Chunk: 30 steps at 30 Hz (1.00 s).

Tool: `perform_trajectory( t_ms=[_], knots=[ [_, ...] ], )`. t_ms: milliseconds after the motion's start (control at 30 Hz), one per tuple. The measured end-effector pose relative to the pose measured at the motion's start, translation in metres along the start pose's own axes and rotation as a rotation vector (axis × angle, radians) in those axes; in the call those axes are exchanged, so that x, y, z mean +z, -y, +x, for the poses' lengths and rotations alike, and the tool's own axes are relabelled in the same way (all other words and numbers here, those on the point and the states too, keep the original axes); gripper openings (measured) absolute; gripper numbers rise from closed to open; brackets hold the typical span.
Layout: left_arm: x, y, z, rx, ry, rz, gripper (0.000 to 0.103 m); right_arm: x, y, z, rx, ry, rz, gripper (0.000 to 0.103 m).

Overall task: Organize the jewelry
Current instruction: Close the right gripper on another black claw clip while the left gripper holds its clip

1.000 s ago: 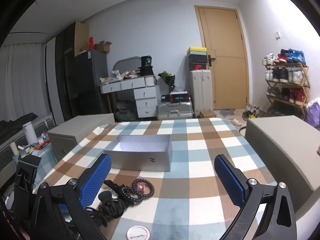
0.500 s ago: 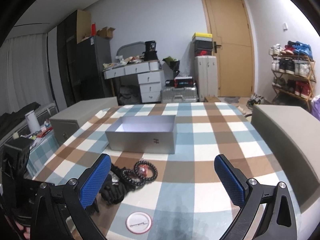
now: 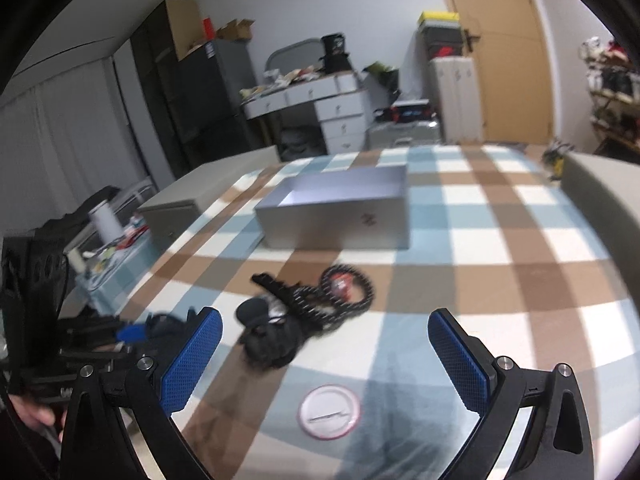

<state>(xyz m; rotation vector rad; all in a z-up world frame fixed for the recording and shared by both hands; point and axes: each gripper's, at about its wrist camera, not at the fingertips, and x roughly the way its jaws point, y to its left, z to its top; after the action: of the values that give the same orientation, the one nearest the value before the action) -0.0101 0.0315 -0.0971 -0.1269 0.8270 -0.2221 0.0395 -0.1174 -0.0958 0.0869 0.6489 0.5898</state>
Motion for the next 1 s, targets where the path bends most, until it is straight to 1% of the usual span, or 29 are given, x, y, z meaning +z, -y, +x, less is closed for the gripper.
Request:
perform_trajectory(
  t_ms=[133, 400, 500, 600, 667, 700, 800, 833, 867, 900, 1000],
  knots=[
    [0.004, -0.007, -0.003, 0.019, 0.021, -0.022, 0.026, -0.005, -0.005, 0.014, 0.039, -0.044, 0.0, 0.1],
    [0.003, -0.016, -0.007, 0.023, 0.031, -0.04, 0.026, -0.01, -0.019, 0.037, 0.059, -0.125, 0.003, 0.096],
    [0.003, -0.017, -0.008, 0.024, 0.028, -0.039, 0.026, -0.01, -0.03, 0.044, 0.036, -0.147, -0.034, 0.096],
    [0.003, -0.017, -0.009, 0.023, 0.032, -0.039, 0.026, -0.012, -0.045, 0.052, -0.022, -0.166, -0.106, 0.094],
    [0.004, -0.016, -0.011, 0.024, 0.036, -0.038, 0.026, -0.013, -0.051, 0.059, -0.039, -0.184, -0.139, 0.085],
    [0.004, -0.016, -0.011, 0.026, 0.036, -0.036, 0.026, -0.014, -0.051, 0.061, -0.049, -0.192, -0.146, 0.079],
    [0.004, -0.016, -0.01, 0.038, 0.027, -0.03, 0.026, -0.016, -0.054, 0.069, -0.091, -0.226, -0.149, 0.072],
    [0.003, -0.016, -0.01, 0.037, 0.026, -0.032, 0.026, -0.017, -0.054, 0.071, -0.098, -0.232, -0.15, 0.065],
    [0.004, -0.017, -0.01, 0.036, 0.023, -0.035, 0.026, -0.018, -0.054, 0.073, -0.115, -0.24, -0.155, 0.061],
    [0.003, -0.017, -0.009, 0.039, 0.022, -0.038, 0.026, -0.018, -0.054, 0.074, -0.126, -0.246, -0.158, 0.052],
    [0.004, -0.02, -0.009, 0.042, 0.016, -0.046, 0.026, -0.019, -0.056, 0.073, -0.135, -0.246, -0.167, 0.051]
  ],
)
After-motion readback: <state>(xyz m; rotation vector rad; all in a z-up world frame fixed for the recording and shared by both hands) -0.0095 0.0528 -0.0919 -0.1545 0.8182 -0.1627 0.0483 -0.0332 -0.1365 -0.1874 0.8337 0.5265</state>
